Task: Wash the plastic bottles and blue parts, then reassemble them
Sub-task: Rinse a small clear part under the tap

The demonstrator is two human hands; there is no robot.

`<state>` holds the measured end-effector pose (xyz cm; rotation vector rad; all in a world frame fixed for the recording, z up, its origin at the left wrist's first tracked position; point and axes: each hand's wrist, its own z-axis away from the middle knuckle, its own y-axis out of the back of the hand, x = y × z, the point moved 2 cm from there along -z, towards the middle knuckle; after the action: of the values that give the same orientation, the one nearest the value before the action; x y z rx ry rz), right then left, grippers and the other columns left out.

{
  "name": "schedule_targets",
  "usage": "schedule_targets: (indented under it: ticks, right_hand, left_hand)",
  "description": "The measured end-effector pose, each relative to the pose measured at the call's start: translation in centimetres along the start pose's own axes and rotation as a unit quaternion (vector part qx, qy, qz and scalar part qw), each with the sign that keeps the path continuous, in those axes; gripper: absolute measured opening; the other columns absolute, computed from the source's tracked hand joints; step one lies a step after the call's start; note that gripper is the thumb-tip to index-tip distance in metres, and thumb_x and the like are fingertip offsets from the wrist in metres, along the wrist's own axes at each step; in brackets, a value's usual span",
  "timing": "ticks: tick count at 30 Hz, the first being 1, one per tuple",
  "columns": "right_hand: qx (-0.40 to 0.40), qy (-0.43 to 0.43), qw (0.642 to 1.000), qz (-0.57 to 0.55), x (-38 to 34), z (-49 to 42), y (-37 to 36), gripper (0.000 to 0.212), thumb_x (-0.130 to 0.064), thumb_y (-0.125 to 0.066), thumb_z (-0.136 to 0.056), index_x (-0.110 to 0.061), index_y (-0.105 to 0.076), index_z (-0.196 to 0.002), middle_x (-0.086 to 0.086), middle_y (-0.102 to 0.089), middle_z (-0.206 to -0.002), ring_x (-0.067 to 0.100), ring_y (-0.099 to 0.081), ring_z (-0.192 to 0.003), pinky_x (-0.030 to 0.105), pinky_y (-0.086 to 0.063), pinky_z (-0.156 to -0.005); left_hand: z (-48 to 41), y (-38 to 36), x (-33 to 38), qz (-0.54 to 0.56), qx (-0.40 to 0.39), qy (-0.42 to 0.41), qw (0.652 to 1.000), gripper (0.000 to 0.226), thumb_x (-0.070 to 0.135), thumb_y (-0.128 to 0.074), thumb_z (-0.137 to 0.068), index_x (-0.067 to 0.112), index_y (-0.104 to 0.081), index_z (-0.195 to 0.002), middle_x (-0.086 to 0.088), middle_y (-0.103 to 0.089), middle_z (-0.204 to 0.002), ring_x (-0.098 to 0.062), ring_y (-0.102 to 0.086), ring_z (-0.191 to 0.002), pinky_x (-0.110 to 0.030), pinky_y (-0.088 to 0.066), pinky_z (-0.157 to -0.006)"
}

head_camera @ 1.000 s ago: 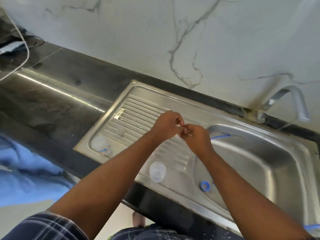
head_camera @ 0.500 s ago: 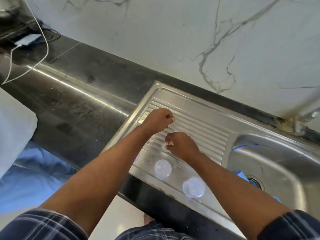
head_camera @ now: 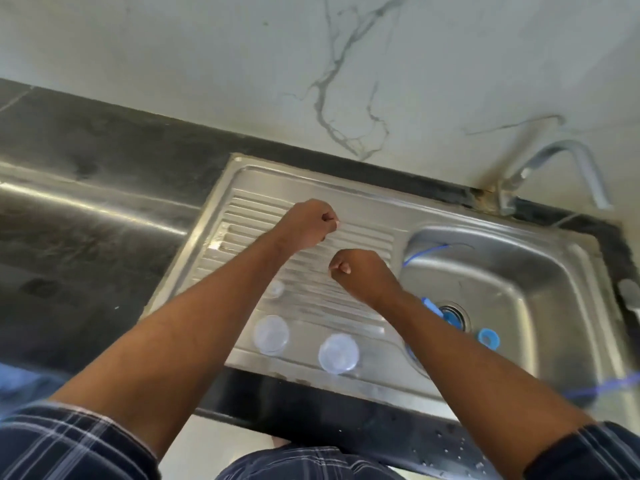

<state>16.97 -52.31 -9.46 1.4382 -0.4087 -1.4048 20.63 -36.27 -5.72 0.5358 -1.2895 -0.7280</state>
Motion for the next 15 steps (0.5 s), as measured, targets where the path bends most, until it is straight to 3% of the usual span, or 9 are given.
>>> schedule_targets:
  ticks: [4,8,12,15]
  right_hand:
    - [0.048,-0.123,0.991,-0.002,9.5,4.1,4.6,0.021,-0.032,-0.059,-0.085,-0.021,-0.076,-0.09,0.0,-0.075,-0.096,0.024,-0.068,-0.094,0.036,-0.052,-0.085]
    - [0.042,-0.245,0.968,-0.036,20.5,8.6,7.2,0.014,-0.015,-0.063,-0.086,-0.019,-0.076,-0.083,0.005,-0.076,-0.091,0.029,-0.072,-0.085,0.037,-0.055,-0.085]
    - [-0.005,-0.302,0.953,-0.018,29.6,11.7,6.5,0.019,-0.007,-0.062,-0.081,-0.015,-0.078,-0.086,0.01,-0.075,-0.098,0.033,-0.07,-0.094,0.039,-0.056,-0.085]
    - [-0.039,-0.315,0.948,-0.026,33.8,12.7,4.9,0.025,-0.007,-0.06,-0.082,-0.027,-0.074,-0.08,0.008,-0.075,-0.1,0.031,-0.07,-0.094,0.037,-0.056,-0.084]
  left_hand:
    - [-2.9,-5.3,7.5,0.003,-0.094,-0.057,0.994,0.019,0.027,-0.064,-0.095,0.012,-0.075,-0.1,-0.005,-0.076,-0.093,-0.019,-0.073,-0.08,-0.033,-0.059,-0.078]
    - [-4.8,-12.1,13.4,-0.013,-0.207,-0.088,0.974,0.019,0.026,-0.066,-0.094,0.01,-0.075,-0.102,-0.013,-0.076,-0.095,-0.029,-0.074,-0.085,-0.032,-0.058,-0.074]
    - [-5.4,-19.5,15.9,-0.019,-0.283,-0.059,0.957,0.023,0.023,-0.063,-0.098,0.006,-0.073,-0.11,-0.017,-0.074,-0.107,-0.033,-0.074,-0.091,-0.015,-0.048,-0.049]
    - [-5.3,-23.8,16.3,-0.015,-0.301,-0.017,0.953,0.021,0.02,-0.063,-0.097,0.005,-0.072,-0.109,-0.013,-0.073,-0.102,-0.029,-0.074,-0.086,-0.013,-0.046,-0.048]
